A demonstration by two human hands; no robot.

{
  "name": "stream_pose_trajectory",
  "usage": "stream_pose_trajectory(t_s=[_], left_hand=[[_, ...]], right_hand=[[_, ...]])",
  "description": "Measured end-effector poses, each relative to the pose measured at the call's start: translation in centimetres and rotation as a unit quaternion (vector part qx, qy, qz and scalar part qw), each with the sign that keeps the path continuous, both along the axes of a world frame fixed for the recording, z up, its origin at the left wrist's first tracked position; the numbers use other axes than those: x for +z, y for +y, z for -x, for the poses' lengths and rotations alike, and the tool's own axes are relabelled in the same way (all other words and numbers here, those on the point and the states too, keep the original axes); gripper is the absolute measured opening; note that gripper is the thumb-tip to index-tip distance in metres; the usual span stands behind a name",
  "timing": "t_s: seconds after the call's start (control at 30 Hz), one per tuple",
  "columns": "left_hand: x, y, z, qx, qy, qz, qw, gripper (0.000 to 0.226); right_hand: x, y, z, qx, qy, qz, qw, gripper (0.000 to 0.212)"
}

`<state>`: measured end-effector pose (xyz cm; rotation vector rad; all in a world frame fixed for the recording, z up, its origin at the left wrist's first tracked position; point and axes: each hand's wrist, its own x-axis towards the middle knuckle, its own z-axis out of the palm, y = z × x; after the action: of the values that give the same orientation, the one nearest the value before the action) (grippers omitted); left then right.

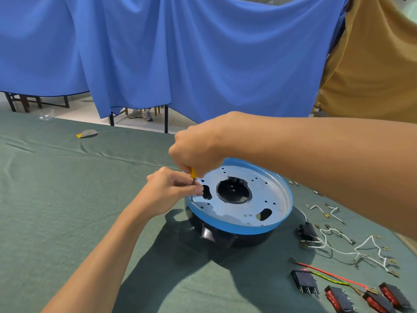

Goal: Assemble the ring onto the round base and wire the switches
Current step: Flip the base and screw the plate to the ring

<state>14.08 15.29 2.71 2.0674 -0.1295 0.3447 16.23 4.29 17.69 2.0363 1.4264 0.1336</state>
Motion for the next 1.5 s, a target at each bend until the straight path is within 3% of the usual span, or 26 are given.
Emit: stream_pose_trajectory(t_s=[0.23, 0.5, 0.6, 0.67, 0.77, 0.87, 0.97, 1.03, 1.1, 1.27, 1.37, 1.43, 1.5], left_hand=[[-0.2, 0.3, 0.0, -0.010, 0.015, 0.023, 1.000, 0.009], [-0.3, -0.1, 0.0, 0.006, 0.005, 0.017, 1.000, 0.011], [-0.4, -0.1, 0.0, 0.012, 0.005, 0.015, 1.000, 0.010], [-0.3, -0.2, 0.0, 0.009, 0.005, 0.011, 1.000, 0.011], [-0.2, -0.2, 0.0, 0.003, 0.002, 0.008, 1.000, 0.012], [-0.3, -0.1, 0.0, -0.004, -0.004, 0.016, 1.000, 0.013], [-0.2, -0.1, 0.0, -0.001, -0.005, 0.010, 1.000, 0.015], [-0.2, -0.1, 0.1, 0.001, -0.005, 0.016, 1.000, 0.015], [-0.2, -0.2, 0.1, -0.001, -0.008, 0.018, 1.000, 0.015], [0.0, -0.3, 0.1, 0.003, -0.004, 0.015, 1.000, 0.011], [0.0, -0.5, 0.1, 0.011, -0.007, 0.015, 1.000, 0.009], [0.0, -0.5, 0.1, 0.019, -0.015, 0.012, 1.000, 0.009], [0.0, -0.5, 0.0, 0.025, -0.020, 0.007, 0.999, 0.008]], right_hand=[[-0.5, 1.5, -0.6, 0.005, 0.017, 0.012, 1.000, 0.038], [-0.4, 2.7, -2.0, -0.205, 0.103, 0.020, 0.973, 0.020], [-0.3, 3.1, -2.3, -0.310, 0.152, 0.011, 0.939, 0.026], [-0.1, 2.9, -2.2, -0.326, 0.169, 0.003, 0.930, 0.028], [0.0, 2.1, -1.5, -0.253, 0.135, 0.010, 0.958, 0.021], [-0.2, 1.4, -0.9, -0.136, 0.047, 0.029, 0.989, 0.020], [-0.4, 0.7, -0.8, -0.012, -0.026, 0.026, 0.999, 0.010], [-0.3, 0.2, -1.1, 0.029, -0.033, 0.008, 0.999, 0.033], [-0.3, 0.2, -1.4, 0.031, -0.009, 0.006, 0.999, 0.042], [-0.4, 1.0, -2.9, -0.122, 0.108, 0.020, 0.986, 0.027], [-0.2, 0.3, -4.0, -0.278, 0.217, -0.027, 0.935, 0.024], [-0.4, 0.0, -4.1, -0.303, 0.236, -0.037, 0.922, 0.024], [-0.5, 0.0, -3.7, -0.269, 0.215, -0.026, 0.938, 0.025]])
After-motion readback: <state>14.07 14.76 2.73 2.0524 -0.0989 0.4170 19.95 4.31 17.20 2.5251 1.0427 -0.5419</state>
